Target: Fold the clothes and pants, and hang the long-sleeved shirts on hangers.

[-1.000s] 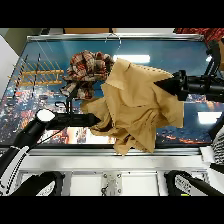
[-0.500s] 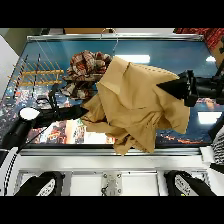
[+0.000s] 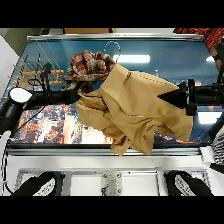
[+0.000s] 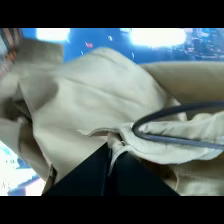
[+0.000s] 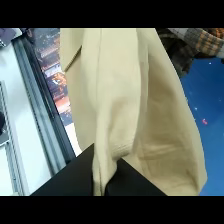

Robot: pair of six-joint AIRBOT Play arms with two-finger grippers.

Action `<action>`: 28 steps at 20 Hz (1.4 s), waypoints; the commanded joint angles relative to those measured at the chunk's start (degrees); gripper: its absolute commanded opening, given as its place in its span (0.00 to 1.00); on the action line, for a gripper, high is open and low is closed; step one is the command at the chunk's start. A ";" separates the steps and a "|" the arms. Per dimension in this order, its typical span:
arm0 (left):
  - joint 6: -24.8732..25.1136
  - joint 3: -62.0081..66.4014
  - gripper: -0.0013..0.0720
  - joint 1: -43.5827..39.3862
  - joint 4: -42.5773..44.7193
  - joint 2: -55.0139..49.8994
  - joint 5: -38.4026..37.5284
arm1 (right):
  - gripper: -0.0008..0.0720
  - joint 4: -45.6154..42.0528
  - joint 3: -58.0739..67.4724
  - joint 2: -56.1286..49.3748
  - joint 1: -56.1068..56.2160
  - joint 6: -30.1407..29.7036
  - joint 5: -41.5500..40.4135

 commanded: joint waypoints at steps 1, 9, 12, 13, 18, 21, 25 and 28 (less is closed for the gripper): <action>-0.87 4.72 0.04 0.07 2.56 -2.45 -1.77 | 0.02 1.77 0.00 0.55 0.07 0.70 0.00; -0.90 3.41 0.03 0.07 5.73 -4.44 -1.51 | 0.02 9.07 0.00 1.40 0.07 -1.38 0.35; -0.92 5.22 0.03 0.13 6.82 -4.42 -1.49 | 0.02 6.64 0.00 1.42 0.07 0.46 0.63; -0.92 6.05 0.04 0.13 6.95 -4.42 -1.57 | 0.02 4.72 0.00 1.42 0.07 1.27 0.66; -1.11 11.87 0.03 0.07 8.74 -3.50 -2.36 | 0.02 -1.20 0.00 1.42 0.04 3.74 0.22; -4.17 15.39 0.04 0.07 16.61 -0.04 -3.06 | 0.02 -2.27 0.00 1.42 0.07 5.07 -2.05; -4.31 14.71 0.03 -0.70 17.46 8.04 -4.85 | 0.02 -2.29 0.00 1.73 0.07 5.90 -5.73; -4.37 13.38 0.03 -3.26 17.53 15.15 -3.48 | 0.02 -2.34 0.00 1.75 0.07 7.28 -7.19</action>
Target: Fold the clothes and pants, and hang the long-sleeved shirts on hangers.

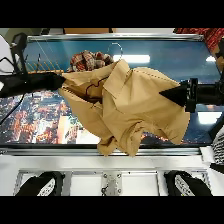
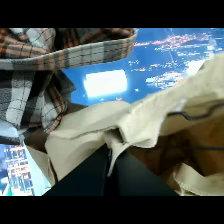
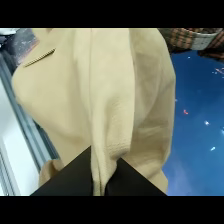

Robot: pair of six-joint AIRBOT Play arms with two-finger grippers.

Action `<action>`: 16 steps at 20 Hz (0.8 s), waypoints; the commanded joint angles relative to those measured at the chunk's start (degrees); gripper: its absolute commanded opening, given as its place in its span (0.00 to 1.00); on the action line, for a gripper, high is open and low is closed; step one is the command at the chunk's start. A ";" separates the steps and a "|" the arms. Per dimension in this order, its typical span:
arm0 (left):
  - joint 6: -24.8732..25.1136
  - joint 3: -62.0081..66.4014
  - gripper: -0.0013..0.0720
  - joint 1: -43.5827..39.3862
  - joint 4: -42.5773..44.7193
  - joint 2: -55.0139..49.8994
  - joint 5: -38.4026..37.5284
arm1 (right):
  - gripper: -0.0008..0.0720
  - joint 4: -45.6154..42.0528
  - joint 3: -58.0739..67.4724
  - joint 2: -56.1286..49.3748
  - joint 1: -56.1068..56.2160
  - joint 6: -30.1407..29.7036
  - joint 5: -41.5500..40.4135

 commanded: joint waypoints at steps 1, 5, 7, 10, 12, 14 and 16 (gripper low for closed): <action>-1.03 -0.59 0.03 -2.97 1.07 8.35 2.43 | 0.02 -0.33 0.02 0.07 0.04 2.27 -2.71; -9.75 -0.59 0.03 -11.08 11.78 17.53 7.32 | 0.02 -0.28 0.02 0.11 0.07 3.54 -5.14; -13.57 -0.61 0.03 -16.72 16.20 20.79 6.49 | 0.02 -0.04 0.02 0.52 0.17 3.52 -7.21; -16.20 -0.68 0.03 -26.97 17.55 21.75 5.03 | 0.02 1.68 0.04 1.66 1.75 3.45 -12.00; -18.91 -1.55 0.03 -33.77 20.74 20.37 4.52 | 0.02 4.02 0.04 2.91 3.17 3.41 -16.35; -23.21 -2.78 0.03 -39.93 27.10 18.21 3.56 | 0.02 7.80 0.04 4.37 3.87 2.95 -20.55; -26.43 -4.09 0.04 -44.70 32.02 15.80 4.59 | 0.02 12.13 0.04 6.14 3.87 -0.90 -23.32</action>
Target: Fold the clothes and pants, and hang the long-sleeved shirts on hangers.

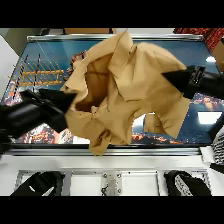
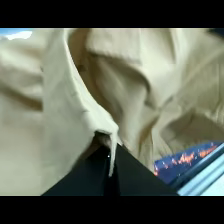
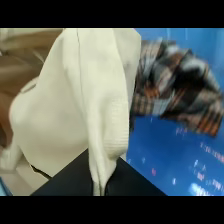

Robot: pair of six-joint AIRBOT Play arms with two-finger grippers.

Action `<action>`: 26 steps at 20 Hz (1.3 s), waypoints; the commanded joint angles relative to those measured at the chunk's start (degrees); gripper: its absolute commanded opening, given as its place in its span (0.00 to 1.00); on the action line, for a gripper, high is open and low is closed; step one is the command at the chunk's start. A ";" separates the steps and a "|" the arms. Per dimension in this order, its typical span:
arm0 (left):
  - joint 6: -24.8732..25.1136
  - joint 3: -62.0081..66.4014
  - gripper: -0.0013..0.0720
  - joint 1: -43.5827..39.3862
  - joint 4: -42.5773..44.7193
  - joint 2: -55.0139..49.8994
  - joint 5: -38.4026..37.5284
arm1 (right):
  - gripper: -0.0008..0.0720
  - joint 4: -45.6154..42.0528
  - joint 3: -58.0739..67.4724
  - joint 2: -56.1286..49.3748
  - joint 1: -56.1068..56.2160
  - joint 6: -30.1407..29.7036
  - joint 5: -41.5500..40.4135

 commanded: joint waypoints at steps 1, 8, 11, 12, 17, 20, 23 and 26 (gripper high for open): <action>-5.81 -2.08 0.04 -9.11 8.57 -3.74 2.16 | 0.02 7.85 0.09 2.93 0.59 -4.79 -6.69; -5.88 0.35 0.93 -4.48 8.39 -13.18 11.37 | 0.02 9.38 0.17 7.76 0.46 -5.66 -12.72; -5.86 6.32 0.93 0.46 8.26 -14.73 11.28 | 0.02 6.64 0.66 9.64 -0.94 -6.51 -19.43; -5.84 7.85 0.93 1.53 8.22 -15.02 11.21 | 0.02 4.20 1.14 10.19 -2.03 -5.33 -22.08; -5.84 9.62 0.92 3.21 8.00 -15.34 11.43 | 0.02 -18.49 5.55 10.47 -12.22 9.27 -29.55; -5.75 7.78 0.04 3.21 8.02 -15.39 11.39 | 0.02 -36.94 7.56 10.49 -21.31 21.07 -33.55; -5.55 6.80 0.04 3.21 8.02 -15.56 11.58 | 0.02 -50.27 9.07 10.27 -30.18 32.33 -36.41; -5.55 6.91 0.04 3.21 8.02 -16.68 11.58 | 0.02 -56.89 12.00 8.61 -37.59 38.80 -37.48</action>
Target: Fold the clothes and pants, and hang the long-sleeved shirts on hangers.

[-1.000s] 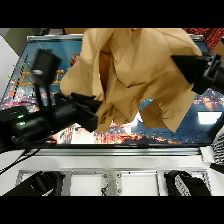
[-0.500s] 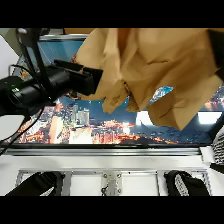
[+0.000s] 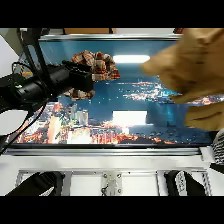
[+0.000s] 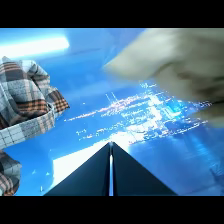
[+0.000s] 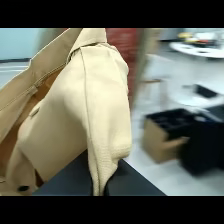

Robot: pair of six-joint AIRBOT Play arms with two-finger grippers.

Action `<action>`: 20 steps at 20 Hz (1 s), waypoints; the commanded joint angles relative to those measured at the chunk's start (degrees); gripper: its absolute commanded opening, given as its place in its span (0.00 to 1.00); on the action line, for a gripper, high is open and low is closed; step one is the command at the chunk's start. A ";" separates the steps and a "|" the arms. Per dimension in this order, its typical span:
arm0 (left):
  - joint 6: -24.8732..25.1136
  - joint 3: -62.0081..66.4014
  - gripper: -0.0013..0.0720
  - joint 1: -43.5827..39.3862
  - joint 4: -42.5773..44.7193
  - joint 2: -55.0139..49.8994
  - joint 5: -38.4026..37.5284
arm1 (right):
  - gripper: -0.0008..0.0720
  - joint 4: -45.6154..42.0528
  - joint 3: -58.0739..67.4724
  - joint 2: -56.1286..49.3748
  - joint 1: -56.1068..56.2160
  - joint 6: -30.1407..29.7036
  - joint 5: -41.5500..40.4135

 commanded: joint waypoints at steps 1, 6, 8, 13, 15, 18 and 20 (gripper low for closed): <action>0.20 -0.24 0.04 0.07 -0.04 -1.25 0.09 | 0.02 -11.91 4.07 -2.12 -9.33 9.35 -2.34; 0.20 -0.24 0.04 0.07 -0.02 -3.48 -0.04 | 0.02 -12.15 15.63 -9.11 -17.94 9.35 -2.29; 0.20 -0.24 0.04 0.07 0.00 -3.58 0.13 | 0.02 -12.15 20.48 -11.69 -20.26 9.33 -2.29; 0.20 -0.24 0.04 0.07 -0.02 -3.58 0.04 | 0.02 -12.59 26.38 -14.58 -22.49 9.33 -2.69; 0.20 -0.24 0.04 0.07 -0.04 -3.58 0.02 | 0.02 -12.55 26.40 -14.58 -22.75 9.35 -3.41; 0.17 -0.24 0.04 0.07 -0.04 -3.58 0.04 | 0.02 -12.55 26.40 -14.53 -22.73 9.35 -5.51; 0.17 -0.24 0.04 0.07 -0.04 -3.58 0.02 | 0.02 -12.55 26.40 -14.32 -22.73 9.33 -5.68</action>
